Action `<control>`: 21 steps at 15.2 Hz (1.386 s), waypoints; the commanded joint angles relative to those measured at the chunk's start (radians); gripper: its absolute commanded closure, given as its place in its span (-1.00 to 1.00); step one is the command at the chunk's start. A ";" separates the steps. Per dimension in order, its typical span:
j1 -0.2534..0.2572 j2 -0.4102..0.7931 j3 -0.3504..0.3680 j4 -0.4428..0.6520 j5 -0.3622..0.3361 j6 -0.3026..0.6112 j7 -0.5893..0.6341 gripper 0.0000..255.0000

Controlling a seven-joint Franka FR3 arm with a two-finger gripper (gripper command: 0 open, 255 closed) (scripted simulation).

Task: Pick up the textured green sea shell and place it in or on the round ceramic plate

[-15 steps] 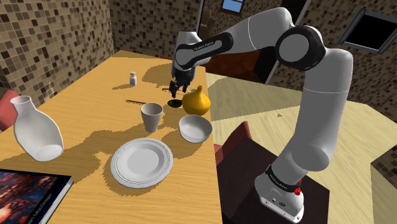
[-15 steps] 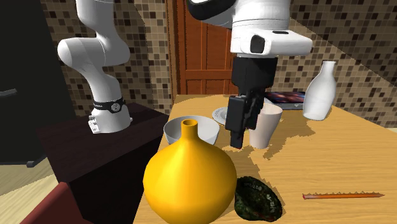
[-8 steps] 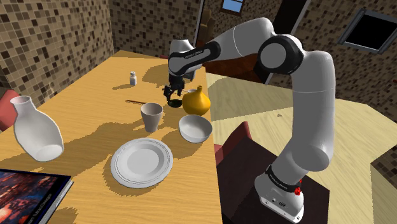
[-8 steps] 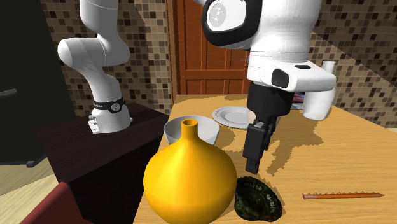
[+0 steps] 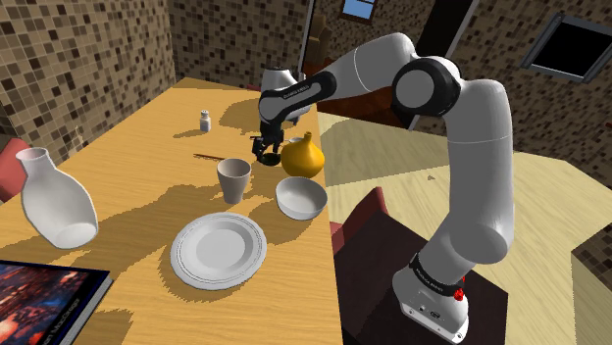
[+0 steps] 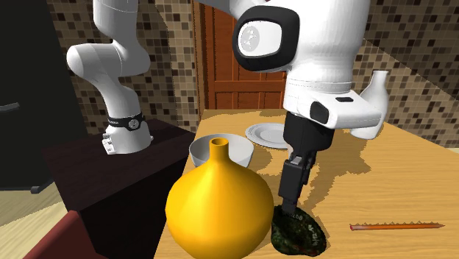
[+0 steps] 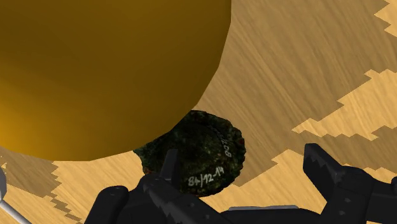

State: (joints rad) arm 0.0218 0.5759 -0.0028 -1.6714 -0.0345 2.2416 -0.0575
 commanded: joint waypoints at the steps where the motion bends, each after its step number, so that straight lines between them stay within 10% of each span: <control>1: 0.000 0.000 0.000 0.000 0.000 0.000 0.000 -1.00; 3: 0.000 0.000 0.000 0.000 0.000 0.000 0.000 -1.00; 4: 0.000 0.000 0.000 0.000 0.000 0.000 0.000 1.00; 13: 0.000 0.000 0.000 0.000 0.000 0.000 0.000 1.00; 14: 0.000 0.000 0.000 0.000 0.000 0.000 0.000 -1.00; 21: -0.425 0.235 0.220 0.339 0.364 -0.255 -0.638 -1.00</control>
State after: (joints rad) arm -0.3449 0.7600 0.1880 -1.4070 0.2853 2.0543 -0.6048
